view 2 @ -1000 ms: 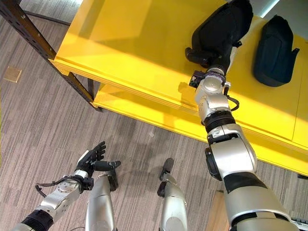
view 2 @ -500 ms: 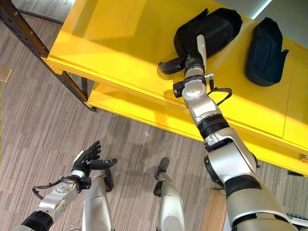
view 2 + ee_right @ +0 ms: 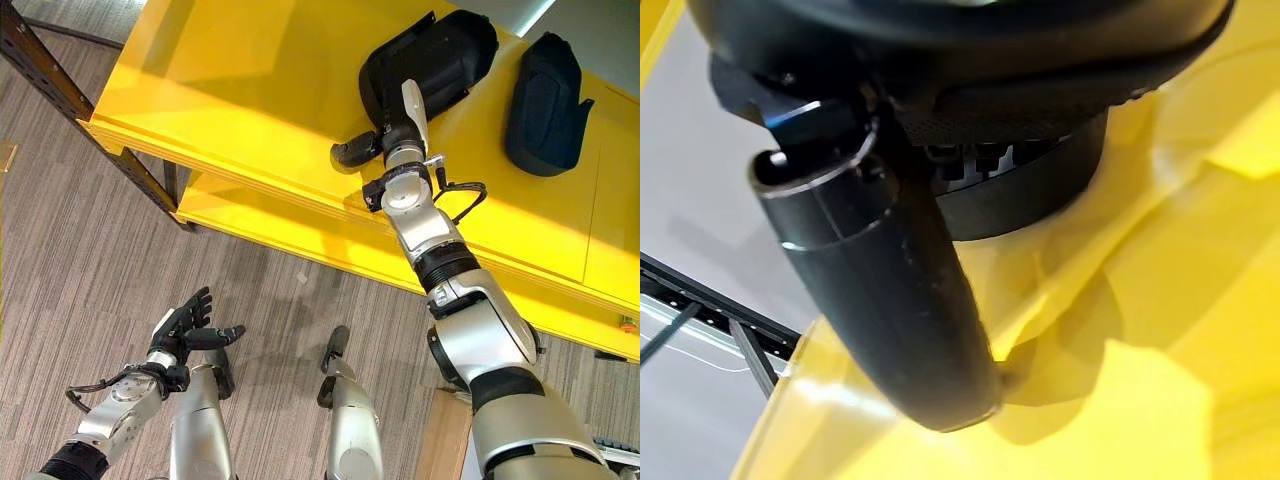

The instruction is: Move parts from the plastic box to the shelf.

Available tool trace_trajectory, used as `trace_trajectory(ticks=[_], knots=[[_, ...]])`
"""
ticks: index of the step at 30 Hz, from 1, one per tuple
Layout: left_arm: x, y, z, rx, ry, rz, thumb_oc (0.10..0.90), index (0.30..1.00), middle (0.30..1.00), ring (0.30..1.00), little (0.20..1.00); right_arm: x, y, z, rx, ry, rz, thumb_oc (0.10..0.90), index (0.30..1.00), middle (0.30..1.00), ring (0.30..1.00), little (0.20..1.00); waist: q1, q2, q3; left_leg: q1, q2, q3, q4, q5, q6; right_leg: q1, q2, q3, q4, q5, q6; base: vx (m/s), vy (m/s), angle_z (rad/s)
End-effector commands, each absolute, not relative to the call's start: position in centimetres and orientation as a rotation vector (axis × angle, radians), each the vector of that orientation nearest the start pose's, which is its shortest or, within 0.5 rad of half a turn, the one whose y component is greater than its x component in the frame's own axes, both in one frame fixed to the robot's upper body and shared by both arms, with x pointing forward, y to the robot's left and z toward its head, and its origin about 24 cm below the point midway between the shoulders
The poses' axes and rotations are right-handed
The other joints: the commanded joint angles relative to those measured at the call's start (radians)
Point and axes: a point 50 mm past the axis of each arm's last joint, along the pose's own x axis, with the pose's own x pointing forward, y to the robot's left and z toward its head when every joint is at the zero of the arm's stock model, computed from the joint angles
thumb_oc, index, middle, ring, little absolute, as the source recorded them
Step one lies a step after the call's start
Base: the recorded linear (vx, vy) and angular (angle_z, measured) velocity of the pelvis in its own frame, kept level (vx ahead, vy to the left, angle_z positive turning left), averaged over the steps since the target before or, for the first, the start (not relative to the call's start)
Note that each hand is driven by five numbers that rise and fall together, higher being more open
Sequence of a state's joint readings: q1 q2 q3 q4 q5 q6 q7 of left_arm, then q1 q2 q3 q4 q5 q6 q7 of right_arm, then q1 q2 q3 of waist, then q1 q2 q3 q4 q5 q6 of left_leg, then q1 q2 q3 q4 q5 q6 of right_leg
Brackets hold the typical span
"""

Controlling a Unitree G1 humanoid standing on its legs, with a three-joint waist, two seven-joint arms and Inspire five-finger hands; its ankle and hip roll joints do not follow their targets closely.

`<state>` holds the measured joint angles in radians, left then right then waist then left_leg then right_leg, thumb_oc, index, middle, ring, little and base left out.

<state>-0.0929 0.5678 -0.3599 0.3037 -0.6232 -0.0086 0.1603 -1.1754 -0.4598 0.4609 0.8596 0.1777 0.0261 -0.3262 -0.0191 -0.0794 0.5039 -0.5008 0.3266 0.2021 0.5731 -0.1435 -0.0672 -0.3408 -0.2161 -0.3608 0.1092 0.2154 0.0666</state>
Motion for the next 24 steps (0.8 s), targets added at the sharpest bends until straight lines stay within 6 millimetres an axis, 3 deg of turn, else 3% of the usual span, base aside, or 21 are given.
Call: trace_trajectory(ticks=[1,10,24], knots=[[24.4,21.3,1.6,0.008,0.215,-0.068,0.9,1.0,1.0,1.0,1.0,40.8,-18.2,27.0,-0.599,-0.418,-0.223,0.9,1.0,1.0,1.0,1.0,0.036,0.008,-0.028,0.085,0.054,-0.013,-0.214,0.142,-0.067,0.088,-0.097,0.098,0.104,-0.043,0.113,0.0,0.0,0.0],[24.6,21.3,2.0,0.014,0.198,-0.065,0.9,1.0,1.0,1.0,1.0,40.8,-18.9,25.0,-0.669,-0.356,-0.197,0.9,1.0,1.0,1.0,1.0,0.038,0.01,-0.003,0.082,0.054,-0.015,-0.206,0.141,-0.065,0.08,-0.098,0.099,0.113,-0.049,0.112,0.0,0.0,0.0],[24.4,21.6,2.1,0.014,0.189,-0.053,0.9,1.0,1.0,1.0,1.0,39.7,-16.9,21.4,-0.814,-0.335,-0.01,0.9,1.0,1.0,1.0,1.0,0.029,0.006,-0.004,0.09,0.057,-0.008,-0.212,0.139,-0.063,0.08,-0.1,0.098,0.121,-0.055,0.113,0.0,0.0,0.0]])
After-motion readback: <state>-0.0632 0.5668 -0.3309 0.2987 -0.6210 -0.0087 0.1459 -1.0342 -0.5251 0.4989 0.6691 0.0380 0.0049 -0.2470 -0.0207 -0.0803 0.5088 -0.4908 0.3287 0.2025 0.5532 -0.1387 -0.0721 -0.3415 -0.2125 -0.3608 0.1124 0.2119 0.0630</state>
